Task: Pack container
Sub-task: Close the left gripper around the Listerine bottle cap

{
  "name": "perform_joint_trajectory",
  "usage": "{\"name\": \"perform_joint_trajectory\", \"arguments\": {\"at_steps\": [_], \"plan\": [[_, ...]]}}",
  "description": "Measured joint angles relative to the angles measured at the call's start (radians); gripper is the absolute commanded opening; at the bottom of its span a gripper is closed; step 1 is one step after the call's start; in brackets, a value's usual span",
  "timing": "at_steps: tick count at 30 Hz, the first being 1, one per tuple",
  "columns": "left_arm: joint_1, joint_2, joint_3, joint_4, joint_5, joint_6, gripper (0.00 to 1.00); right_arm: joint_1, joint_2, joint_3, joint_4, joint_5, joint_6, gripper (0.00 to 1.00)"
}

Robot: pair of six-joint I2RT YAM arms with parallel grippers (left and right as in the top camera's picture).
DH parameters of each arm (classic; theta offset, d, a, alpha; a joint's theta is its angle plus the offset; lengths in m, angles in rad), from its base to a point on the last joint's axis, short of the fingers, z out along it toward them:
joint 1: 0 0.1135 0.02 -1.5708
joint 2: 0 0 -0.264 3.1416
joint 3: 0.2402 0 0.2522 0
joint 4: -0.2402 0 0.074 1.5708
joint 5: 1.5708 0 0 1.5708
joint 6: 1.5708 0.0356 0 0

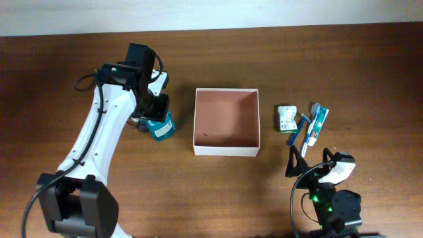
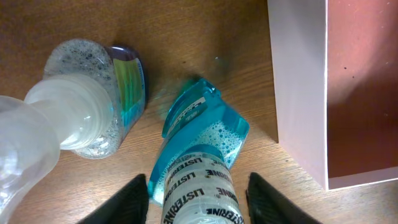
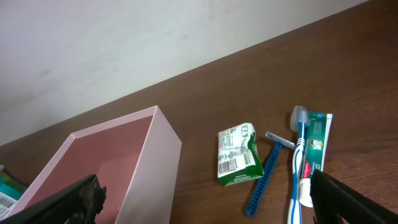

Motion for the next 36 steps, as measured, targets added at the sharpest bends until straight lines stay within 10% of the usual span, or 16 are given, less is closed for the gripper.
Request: {"name": "perform_joint_trajectory", "arguments": {"at_steps": [16,36], "plan": [[0.0,0.006,0.0,0.0,0.003,0.0,0.36,0.0,0.0,0.0,0.0,0.0,0.0,0.98],[0.0,0.006,0.0,0.0,0.003,-0.002,0.44,0.0,0.0,0.0,0.0,0.0,0.0,0.98]]}}
